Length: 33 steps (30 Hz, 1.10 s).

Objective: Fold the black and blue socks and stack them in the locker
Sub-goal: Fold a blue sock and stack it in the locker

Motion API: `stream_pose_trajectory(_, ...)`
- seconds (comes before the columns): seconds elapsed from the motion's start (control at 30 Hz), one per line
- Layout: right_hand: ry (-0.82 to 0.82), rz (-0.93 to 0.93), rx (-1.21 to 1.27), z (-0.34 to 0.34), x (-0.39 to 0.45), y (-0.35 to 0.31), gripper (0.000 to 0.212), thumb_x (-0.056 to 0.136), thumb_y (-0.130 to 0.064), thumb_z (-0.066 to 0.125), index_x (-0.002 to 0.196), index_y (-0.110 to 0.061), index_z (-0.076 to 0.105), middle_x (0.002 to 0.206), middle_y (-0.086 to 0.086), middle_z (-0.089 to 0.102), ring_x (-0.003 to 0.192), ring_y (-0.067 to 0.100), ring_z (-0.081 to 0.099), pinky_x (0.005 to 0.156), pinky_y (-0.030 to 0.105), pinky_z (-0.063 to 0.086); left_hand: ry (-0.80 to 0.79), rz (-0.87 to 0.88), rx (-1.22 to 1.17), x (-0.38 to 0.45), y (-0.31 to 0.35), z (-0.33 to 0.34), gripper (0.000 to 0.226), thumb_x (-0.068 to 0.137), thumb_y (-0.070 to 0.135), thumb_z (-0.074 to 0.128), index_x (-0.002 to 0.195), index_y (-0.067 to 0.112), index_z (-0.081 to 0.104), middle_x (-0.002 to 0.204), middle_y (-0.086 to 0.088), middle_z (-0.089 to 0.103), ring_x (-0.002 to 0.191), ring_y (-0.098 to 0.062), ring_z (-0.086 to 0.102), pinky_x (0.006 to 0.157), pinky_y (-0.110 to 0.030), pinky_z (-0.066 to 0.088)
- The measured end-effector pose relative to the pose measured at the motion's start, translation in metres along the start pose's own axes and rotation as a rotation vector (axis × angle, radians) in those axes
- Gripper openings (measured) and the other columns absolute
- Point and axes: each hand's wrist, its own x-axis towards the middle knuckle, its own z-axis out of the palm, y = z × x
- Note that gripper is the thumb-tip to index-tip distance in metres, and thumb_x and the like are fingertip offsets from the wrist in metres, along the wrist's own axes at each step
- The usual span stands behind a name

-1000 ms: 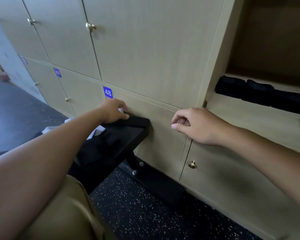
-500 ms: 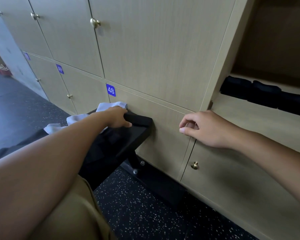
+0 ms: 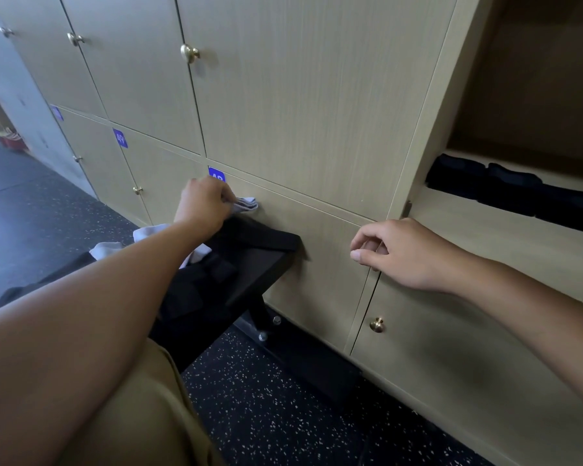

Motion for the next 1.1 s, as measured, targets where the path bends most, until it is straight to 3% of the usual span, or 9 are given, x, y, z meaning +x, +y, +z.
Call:
stream_pose_trajectory(0.23,0.007,0.015,-0.002,-0.005,-0.004,-0.001,0.011,0.097,-0.04,0.063,0.099,-0.031,0.068,0.085,-0.014,0.066,0.077,0.004,0.061,0.072,0.025,0.05,0.208,-0.071,-0.247,0.003,0.018,-0.013,0.026,0.082,0.0,0.052,0.093,0.012,0.072,0.086,0.0,0.067,0.085,-0.022,0.06,0.069,-0.022,0.038)
stream_pose_trajectory(0.3,0.029,0.021,0.007,-0.007,-0.005,-0.001,0.013,0.097,-0.039,0.063,0.102,-0.03,0.069,0.087,-0.015,0.065,0.078,0.004,0.061,0.074,0.025,0.05,0.224,-0.057,-0.311,0.002,0.029,-0.017,0.023,0.083,0.001,0.053,0.095,0.013,0.069,0.088,0.003,0.066,0.083,-0.015,0.057,0.061,-0.012,0.037)
stream_pose_trajectory(0.4,0.08,0.032,0.048,-0.011,-0.005,-0.001,0.016,0.097,-0.038,0.062,0.109,-0.028,0.068,0.091,-0.016,0.064,0.082,0.001,0.061,0.078,0.023,0.049,0.233,-0.033,-0.429,-0.001,0.049,-0.022,0.024,0.081,0.001,0.053,0.095,0.016,0.066,0.086,0.007,0.068,0.082,-0.012,0.06,0.061,-0.002,0.037)
stream_pose_trajectory(0.47,0.115,0.026,0.075,-0.012,-0.005,-0.002,0.023,0.097,-0.036,0.063,0.118,-0.028,0.065,0.095,-0.016,0.064,0.083,0.0,0.061,0.077,0.019,0.047,0.209,-0.027,-0.513,-0.003,0.061,-0.025,0.024,0.08,0.002,0.054,0.092,0.02,0.064,0.085,0.009,0.07,0.084,-0.015,0.065,0.069,-0.009,0.045)
stream_pose_trajectory(0.6,0.226,0.001,0.134,-0.015,-0.004,-0.005,0.044,0.095,-0.041,0.064,0.136,-0.031,0.052,0.119,-0.012,0.06,0.091,0.003,0.063,0.08,0.019,0.047,0.11,0.006,-0.626,-0.014,0.084,-0.03,0.022,0.079,0.005,0.059,0.087,0.025,0.064,0.091,0.001,0.075,0.09,-0.022,0.071,0.085,-0.04,0.058)
stream_pose_trajectory(0.77,0.298,-0.044,0.142,-0.02,-0.008,-0.008,0.059,0.092,-0.045,0.067,0.144,-0.034,0.043,0.136,-0.013,0.051,0.116,0.005,0.052,0.092,0.03,0.048,-0.051,0.122,-0.672,-0.03,0.114,-0.033,0.02,0.081,0.002,0.062,0.089,0.02,0.066,0.087,0.005,0.078,0.089,-0.021,0.073,0.089,-0.048,0.058)
stream_pose_trajectory(0.9,0.273,-0.046,0.096,-0.023,-0.015,-0.011,0.048,0.09,-0.039,0.072,0.135,-0.031,0.056,0.12,-0.014,0.06,0.106,0.001,0.056,0.089,0.024,0.045,-0.14,0.199,-0.721,-0.041,0.135,-0.033,0.019,0.082,-0.003,0.063,0.092,0.013,0.066,0.087,0.002,0.078,0.089,-0.026,0.074,0.091,-0.049,0.057)
stream_pose_trajectory(1.03,0.298,-0.047,0.085,-0.029,-0.023,-0.01,0.027,0.09,-0.031,0.072,0.116,-0.033,0.066,0.093,-0.016,0.068,0.085,0.004,0.062,0.076,0.026,0.05,-0.229,0.234,-0.758,-0.051,0.149,-0.028,0.021,0.083,-0.007,0.063,0.094,0.011,0.066,0.087,-0.001,0.078,0.09,-0.025,0.075,0.093,-0.047,0.058)
stream_pose_trajectory(1.1,0.289,-0.048,0.068,-0.031,-0.027,-0.008,0.022,0.09,-0.03,0.072,0.111,-0.034,0.067,0.091,-0.017,0.067,0.083,0.002,0.061,0.071,0.024,0.048,-0.273,0.236,-0.78,-0.054,0.154,-0.026,0.023,0.084,-0.009,0.062,0.094,0.011,0.066,0.087,-0.003,0.078,0.091,-0.025,0.074,0.092,-0.043,0.058)
